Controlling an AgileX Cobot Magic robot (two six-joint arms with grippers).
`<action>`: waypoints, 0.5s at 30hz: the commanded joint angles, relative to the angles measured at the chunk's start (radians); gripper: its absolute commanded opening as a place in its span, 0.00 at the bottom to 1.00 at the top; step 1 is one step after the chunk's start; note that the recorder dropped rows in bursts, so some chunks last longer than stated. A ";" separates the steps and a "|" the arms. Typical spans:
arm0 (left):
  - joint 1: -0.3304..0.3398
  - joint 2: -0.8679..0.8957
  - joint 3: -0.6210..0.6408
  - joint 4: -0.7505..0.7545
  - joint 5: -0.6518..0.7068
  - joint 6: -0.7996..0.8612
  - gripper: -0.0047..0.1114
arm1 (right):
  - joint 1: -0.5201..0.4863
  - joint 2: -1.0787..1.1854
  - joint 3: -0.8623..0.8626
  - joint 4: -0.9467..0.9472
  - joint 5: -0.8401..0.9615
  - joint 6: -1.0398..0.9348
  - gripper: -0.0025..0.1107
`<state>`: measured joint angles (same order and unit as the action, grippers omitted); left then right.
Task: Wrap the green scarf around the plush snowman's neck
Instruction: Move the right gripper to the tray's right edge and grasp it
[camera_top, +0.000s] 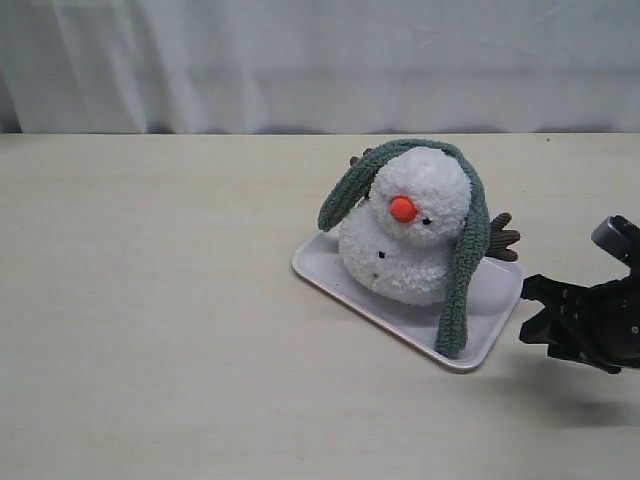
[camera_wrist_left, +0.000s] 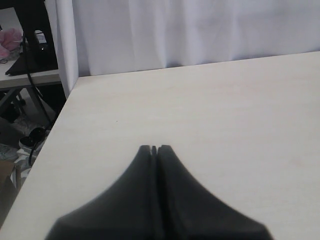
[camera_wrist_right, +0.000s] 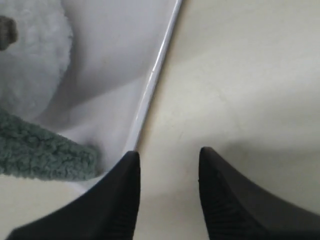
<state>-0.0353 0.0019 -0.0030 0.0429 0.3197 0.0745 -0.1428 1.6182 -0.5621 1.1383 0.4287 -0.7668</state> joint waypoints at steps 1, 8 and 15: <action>0.000 -0.002 0.003 -0.002 -0.012 -0.002 0.04 | -0.005 0.059 0.003 0.278 -0.034 -0.272 0.35; 0.000 -0.002 0.003 -0.002 -0.012 -0.002 0.04 | -0.005 0.134 -0.044 0.486 0.029 -0.465 0.35; 0.000 -0.002 0.003 -0.002 -0.012 -0.002 0.04 | -0.005 0.195 -0.095 0.416 0.023 -0.397 0.35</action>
<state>-0.0353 0.0019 -0.0030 0.0429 0.3197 0.0745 -0.1428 1.7996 -0.6426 1.5802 0.4475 -1.1785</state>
